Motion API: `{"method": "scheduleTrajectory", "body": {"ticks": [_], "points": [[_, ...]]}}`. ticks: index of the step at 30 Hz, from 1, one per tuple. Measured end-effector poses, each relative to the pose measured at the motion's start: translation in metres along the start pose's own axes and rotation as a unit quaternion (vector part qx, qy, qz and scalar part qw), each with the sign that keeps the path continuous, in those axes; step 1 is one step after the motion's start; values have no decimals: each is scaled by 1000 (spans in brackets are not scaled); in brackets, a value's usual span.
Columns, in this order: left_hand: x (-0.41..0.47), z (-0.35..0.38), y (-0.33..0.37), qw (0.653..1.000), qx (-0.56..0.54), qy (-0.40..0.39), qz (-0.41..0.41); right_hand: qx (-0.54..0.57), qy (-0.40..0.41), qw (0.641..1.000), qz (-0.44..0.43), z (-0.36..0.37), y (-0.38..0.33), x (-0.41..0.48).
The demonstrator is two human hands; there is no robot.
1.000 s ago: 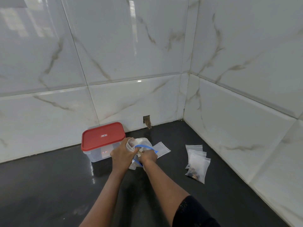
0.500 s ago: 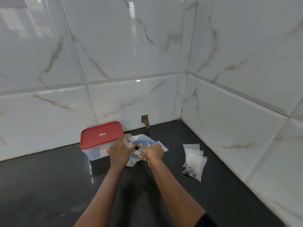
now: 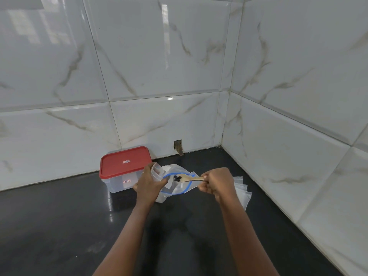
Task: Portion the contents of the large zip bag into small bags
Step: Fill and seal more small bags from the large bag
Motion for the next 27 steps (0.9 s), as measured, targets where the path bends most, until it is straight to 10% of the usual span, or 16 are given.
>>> {"method": "scheduleTrajectory", "body": {"ticks": [12, 18, 27], "points": [[-1, 2, 0, 1000, -2, -21, 17, -110, -14, 983, -144, 24, -36, -34], [-2, 0, 3, 999, -14, -25, 23, -377, -12, 883, -281, 56, -37, -38], [1, -4, 4, 1000, -15, -8, 14, -489, -59, 804, -333, 61, -50, -52]]}}
Point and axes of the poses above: each hand's wrist, its own x-axis towards the middle knuckle, its own z-axis out of the palm, y = z × x, the point moved 4 cm from there along x, towards the middle knuckle, and after that the axes turned 2 degrees about -z, right-handed, at the moved point
